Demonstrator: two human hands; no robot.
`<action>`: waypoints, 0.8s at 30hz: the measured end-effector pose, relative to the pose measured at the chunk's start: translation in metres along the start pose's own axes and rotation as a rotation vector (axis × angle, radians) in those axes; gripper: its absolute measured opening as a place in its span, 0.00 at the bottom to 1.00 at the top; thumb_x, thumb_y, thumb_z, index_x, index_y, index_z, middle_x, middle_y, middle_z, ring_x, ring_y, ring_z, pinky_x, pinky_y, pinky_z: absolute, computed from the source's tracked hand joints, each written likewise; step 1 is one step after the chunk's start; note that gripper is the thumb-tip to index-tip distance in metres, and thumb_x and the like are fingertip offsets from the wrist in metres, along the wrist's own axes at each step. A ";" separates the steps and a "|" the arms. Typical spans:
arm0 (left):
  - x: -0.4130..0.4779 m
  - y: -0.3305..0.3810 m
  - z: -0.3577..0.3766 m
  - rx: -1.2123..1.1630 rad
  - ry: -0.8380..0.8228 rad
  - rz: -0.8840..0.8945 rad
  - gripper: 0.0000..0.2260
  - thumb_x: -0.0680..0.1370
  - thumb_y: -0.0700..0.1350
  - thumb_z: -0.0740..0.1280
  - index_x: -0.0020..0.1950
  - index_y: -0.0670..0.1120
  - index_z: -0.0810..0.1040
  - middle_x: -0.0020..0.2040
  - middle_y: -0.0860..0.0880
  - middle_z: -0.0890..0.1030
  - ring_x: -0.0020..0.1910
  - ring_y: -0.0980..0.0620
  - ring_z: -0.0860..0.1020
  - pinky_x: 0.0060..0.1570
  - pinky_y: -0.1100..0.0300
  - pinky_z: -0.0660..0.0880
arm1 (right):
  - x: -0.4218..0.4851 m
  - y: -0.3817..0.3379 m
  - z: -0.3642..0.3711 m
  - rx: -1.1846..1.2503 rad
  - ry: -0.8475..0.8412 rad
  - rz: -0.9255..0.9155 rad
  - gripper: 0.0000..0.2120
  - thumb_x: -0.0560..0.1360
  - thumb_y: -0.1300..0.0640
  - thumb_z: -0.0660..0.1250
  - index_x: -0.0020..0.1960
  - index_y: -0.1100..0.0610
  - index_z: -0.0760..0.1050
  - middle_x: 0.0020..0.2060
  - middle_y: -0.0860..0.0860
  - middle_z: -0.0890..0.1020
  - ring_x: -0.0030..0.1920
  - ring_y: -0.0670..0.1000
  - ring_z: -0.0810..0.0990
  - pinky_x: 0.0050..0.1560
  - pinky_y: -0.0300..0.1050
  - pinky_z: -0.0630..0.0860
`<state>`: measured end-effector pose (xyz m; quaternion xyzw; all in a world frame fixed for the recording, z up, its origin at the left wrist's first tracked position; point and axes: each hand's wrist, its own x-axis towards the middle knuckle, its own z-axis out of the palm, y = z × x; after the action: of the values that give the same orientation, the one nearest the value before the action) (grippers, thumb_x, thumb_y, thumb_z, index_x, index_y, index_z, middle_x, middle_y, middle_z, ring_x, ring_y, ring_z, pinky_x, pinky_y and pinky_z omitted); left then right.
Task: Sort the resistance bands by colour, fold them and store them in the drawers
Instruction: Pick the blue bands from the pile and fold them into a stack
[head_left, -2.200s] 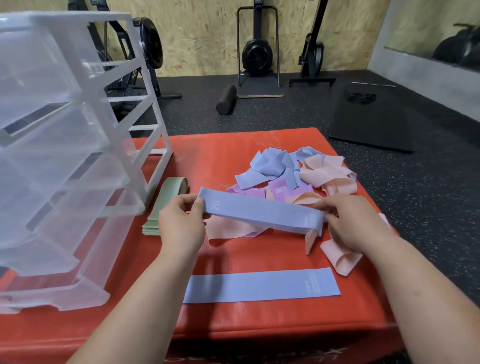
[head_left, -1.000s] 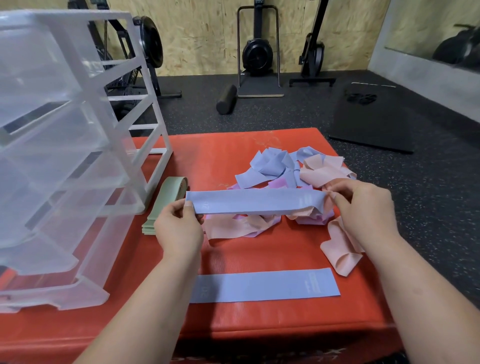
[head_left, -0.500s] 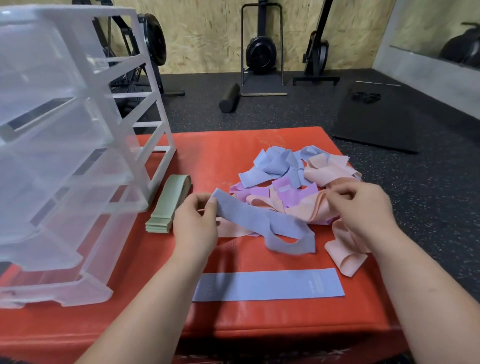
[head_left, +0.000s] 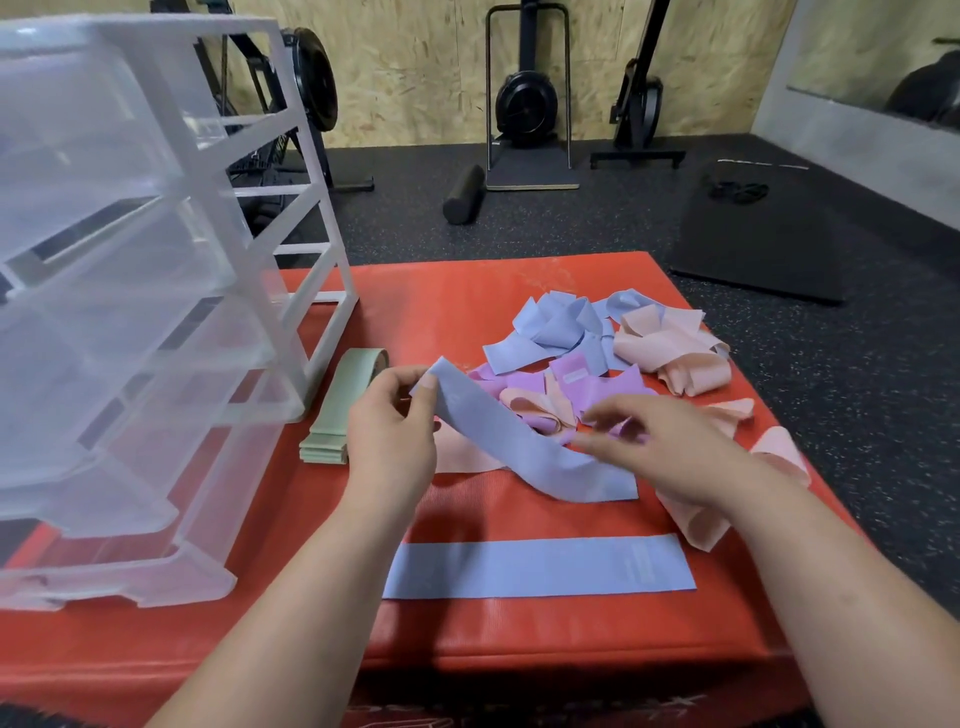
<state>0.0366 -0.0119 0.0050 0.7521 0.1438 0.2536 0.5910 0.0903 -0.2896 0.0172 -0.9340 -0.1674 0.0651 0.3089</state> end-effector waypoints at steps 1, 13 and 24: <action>0.000 0.000 0.000 -0.001 0.001 -0.001 0.07 0.85 0.47 0.66 0.52 0.52 0.83 0.46 0.52 0.86 0.46 0.48 0.85 0.52 0.44 0.84 | -0.003 0.001 0.005 -0.060 -0.127 0.006 0.24 0.68 0.29 0.74 0.61 0.35 0.78 0.51 0.35 0.82 0.49 0.37 0.80 0.54 0.40 0.76; -0.007 0.000 -0.022 -0.028 0.088 -0.118 0.07 0.84 0.40 0.67 0.52 0.46 0.85 0.45 0.50 0.87 0.43 0.53 0.85 0.50 0.52 0.85 | -0.004 0.029 0.034 -0.407 0.090 0.187 0.08 0.76 0.46 0.75 0.52 0.46 0.81 0.54 0.52 0.80 0.53 0.56 0.80 0.51 0.49 0.78; -0.022 0.000 -0.062 -0.064 0.091 -0.258 0.05 0.81 0.39 0.71 0.47 0.47 0.85 0.43 0.50 0.84 0.38 0.53 0.80 0.45 0.57 0.79 | -0.033 0.002 0.003 0.142 0.351 0.159 0.08 0.72 0.60 0.73 0.46 0.48 0.79 0.36 0.47 0.83 0.40 0.45 0.81 0.39 0.40 0.71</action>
<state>-0.0159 0.0271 0.0110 0.6960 0.2578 0.2141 0.6350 0.0589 -0.3010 0.0141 -0.9172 -0.0319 -0.0630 0.3921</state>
